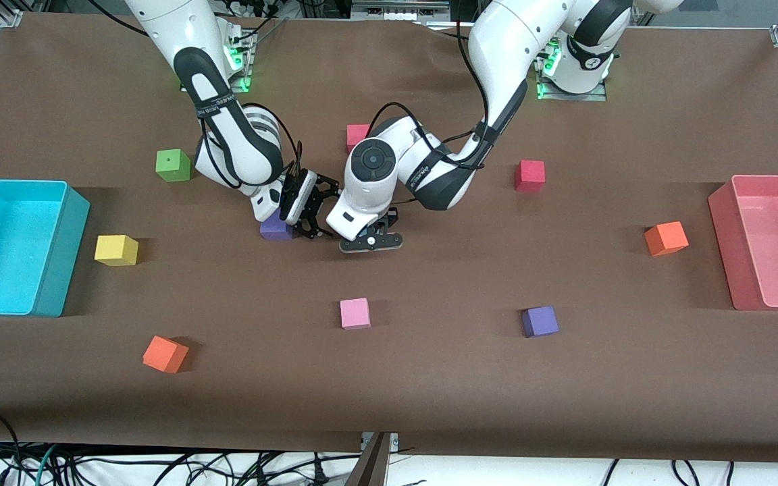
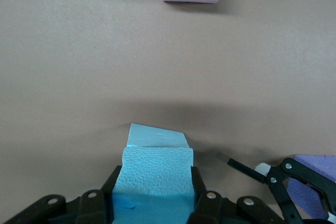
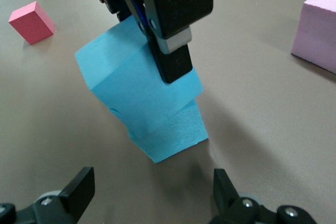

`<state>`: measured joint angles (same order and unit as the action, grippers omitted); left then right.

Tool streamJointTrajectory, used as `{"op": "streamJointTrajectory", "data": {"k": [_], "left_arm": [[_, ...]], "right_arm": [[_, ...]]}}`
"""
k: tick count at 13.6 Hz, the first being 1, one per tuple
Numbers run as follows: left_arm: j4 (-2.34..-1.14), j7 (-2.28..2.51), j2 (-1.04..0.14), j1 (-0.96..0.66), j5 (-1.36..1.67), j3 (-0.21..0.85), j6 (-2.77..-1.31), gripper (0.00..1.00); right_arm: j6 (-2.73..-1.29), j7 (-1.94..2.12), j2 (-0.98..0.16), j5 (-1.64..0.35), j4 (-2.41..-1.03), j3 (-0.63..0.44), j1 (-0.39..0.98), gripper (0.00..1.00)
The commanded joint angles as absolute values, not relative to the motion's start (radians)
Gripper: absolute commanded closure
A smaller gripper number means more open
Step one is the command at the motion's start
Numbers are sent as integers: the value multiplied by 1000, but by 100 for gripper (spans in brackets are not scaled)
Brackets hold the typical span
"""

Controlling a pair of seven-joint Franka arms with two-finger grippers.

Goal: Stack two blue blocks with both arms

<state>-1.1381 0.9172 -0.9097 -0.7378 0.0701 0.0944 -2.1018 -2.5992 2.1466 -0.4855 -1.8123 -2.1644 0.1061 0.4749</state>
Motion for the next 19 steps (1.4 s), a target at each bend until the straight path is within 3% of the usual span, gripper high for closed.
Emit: {"op": "streamJointTrajectory", "data": {"k": [1, 2, 8, 11, 14, 17, 19], "left_arm": [[-1135, 930, -919, -752, 57, 83, -2100, 49], [-1137, 927, -920, -752, 51, 83, -2102, 0], [-1140, 920, -896, -739, 58, 83, -2091, 0], [-1144, 922, -813, -698, 128, 84, -2033, 0], [-1237, 884, -646, -567, 193, 97, -1941, 0], [-1461, 744, -412, -352, 202, 149, -1873, 0], [-1514, 649, -297, -238, 199, 158, -1739, 0]], "right_arm": [[-2599, 2171, -476, -1830, -2167, 112, 469, 0], [-2599, 2171, -476, -1830, -2166, 112, 469, 0], [-2599, 2169, -476, -1830, -2166, 112, 469, 0], [-2599, 2169, -474, -1830, -2166, 110, 469, 0], [-2599, 2166, -468, -1830, -2166, 110, 469, 0], [-2599, 2163, -463, -1830, -2166, 110, 469, 0], [-2594, 2154, -453, -1830, -2166, 110, 465, 0]]}}
